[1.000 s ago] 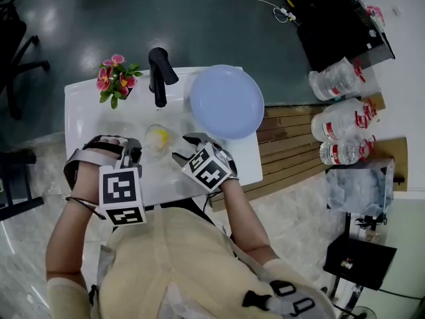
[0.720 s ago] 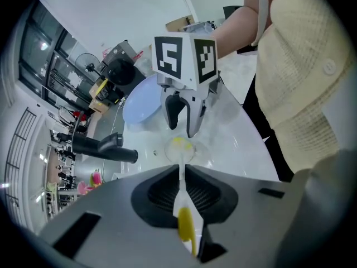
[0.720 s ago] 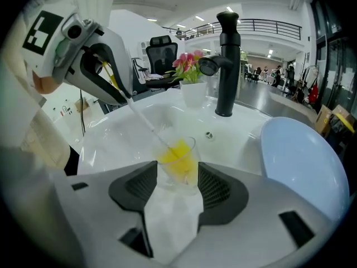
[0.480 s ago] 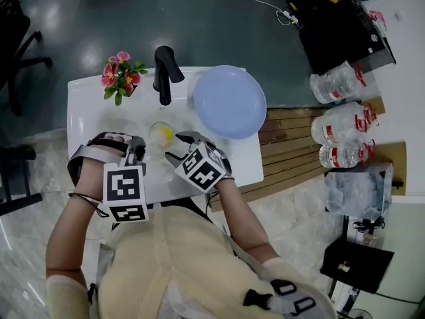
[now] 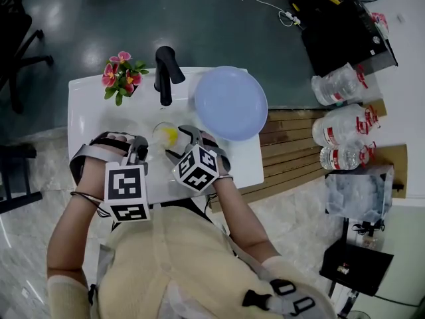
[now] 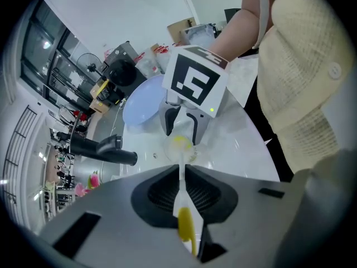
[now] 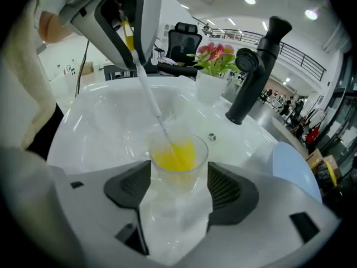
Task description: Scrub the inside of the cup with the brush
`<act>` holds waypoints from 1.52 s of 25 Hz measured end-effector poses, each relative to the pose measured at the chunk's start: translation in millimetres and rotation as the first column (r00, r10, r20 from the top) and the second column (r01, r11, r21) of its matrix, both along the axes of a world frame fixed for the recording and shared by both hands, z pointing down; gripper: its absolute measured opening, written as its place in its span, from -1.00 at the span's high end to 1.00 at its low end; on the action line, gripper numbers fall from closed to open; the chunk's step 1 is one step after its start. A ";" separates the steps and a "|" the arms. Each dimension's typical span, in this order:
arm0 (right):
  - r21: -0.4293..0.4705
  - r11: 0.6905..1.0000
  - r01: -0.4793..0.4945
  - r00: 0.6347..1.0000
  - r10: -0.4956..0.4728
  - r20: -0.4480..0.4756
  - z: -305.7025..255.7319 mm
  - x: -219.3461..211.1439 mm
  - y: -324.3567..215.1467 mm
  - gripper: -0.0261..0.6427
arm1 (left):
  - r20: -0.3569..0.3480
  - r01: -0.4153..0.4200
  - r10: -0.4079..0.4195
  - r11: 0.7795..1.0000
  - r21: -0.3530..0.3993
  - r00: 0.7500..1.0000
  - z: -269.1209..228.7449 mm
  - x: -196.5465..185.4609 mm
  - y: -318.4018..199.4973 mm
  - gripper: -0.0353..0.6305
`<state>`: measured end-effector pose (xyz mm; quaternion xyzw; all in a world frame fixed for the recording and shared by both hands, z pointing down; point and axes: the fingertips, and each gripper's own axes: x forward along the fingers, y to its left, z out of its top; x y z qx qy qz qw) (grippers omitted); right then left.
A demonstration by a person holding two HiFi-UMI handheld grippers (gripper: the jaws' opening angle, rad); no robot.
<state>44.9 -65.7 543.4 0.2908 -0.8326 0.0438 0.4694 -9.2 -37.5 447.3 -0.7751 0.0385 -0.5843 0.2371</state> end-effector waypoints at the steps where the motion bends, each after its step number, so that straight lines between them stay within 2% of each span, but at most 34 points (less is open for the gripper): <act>1: 0.003 1.000 0.005 1.000 -0.005 -0.003 1.8 -0.1 -1.6 -0.01 | -0.001 0.001 -0.001 1.000 -0.002 1.000 0.0 0.2 -0.1 0.77; 4: 0.009 0.999 0.032 0.999 -0.032 -0.002 5.9 -2.6 -4.1 -0.03 | -0.003 0.001 -0.001 1.000 -0.003 1.000 -0.1 -0.1 -0.4 0.77; 9: 0.024 0.996 0.091 0.995 -0.089 -0.052 17.2 -2.1 -6.6 -0.04 | -0.006 -0.006 0.006 1.000 0.002 1.000 0.5 -0.2 -0.9 0.77; 25: 0.087 0.977 0.193 0.979 -0.186 -0.081 20.9 -9.1 -12.7 -0.12 | 0.007 -0.037 0.037 0.999 0.026 0.999 4.4 4.1 0.0 0.77; 32: 0.091 0.978 0.188 0.980 -0.181 -0.077 16.9 -4.9 -10.8 -0.12 | 0.000 -0.031 0.031 0.999 0.019 1.000 5.5 6.3 1.0 0.77; 38: 0.139 0.970 0.198 0.980 -0.191 -0.058 1.9 -13.0 -8.9 -0.12 | 0.006 -0.035 0.035 0.999 0.027 0.999 4.8 6.3 1.2 0.77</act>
